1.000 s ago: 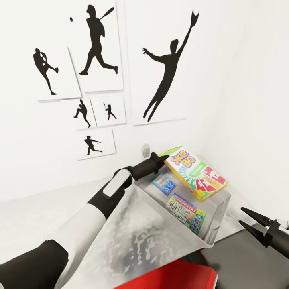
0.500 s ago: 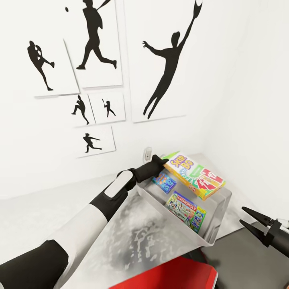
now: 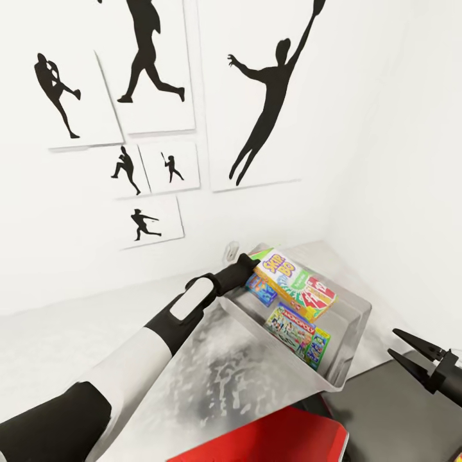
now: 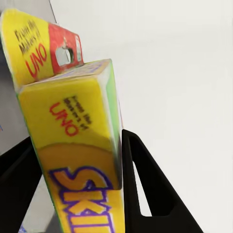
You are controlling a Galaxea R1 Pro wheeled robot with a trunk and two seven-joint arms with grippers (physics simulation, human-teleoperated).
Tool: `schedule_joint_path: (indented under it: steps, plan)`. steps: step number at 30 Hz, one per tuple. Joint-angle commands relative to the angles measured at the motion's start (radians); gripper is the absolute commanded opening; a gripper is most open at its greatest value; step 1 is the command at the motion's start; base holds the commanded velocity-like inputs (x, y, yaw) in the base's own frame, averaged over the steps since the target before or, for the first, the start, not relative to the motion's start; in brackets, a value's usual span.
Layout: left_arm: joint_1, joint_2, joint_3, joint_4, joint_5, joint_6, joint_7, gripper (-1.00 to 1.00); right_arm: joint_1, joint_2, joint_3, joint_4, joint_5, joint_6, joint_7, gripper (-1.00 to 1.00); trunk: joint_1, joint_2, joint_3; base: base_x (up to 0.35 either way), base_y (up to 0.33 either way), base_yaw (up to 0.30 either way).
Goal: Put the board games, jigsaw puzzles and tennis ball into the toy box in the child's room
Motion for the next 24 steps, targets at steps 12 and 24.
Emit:
schedule_joint_path:
  steps: [12,24]
  plan:
    - [-0.001,0.000,-0.020,0.018,-0.043,-0.009,-0.005,-1.00,0.000,0.000,-0.004,0.000,0.009,0.002,0.019,1.00,0.001,-0.002,-0.020,0.000,0.000,0.000]
    - [-0.001,0.000,-0.046,0.021,-0.109,-0.056,-0.005,-1.00,0.000,0.000,-0.004,0.001,0.009,0.002,0.019,1.00,0.001,-0.002,-0.037,0.000,0.000,0.000]
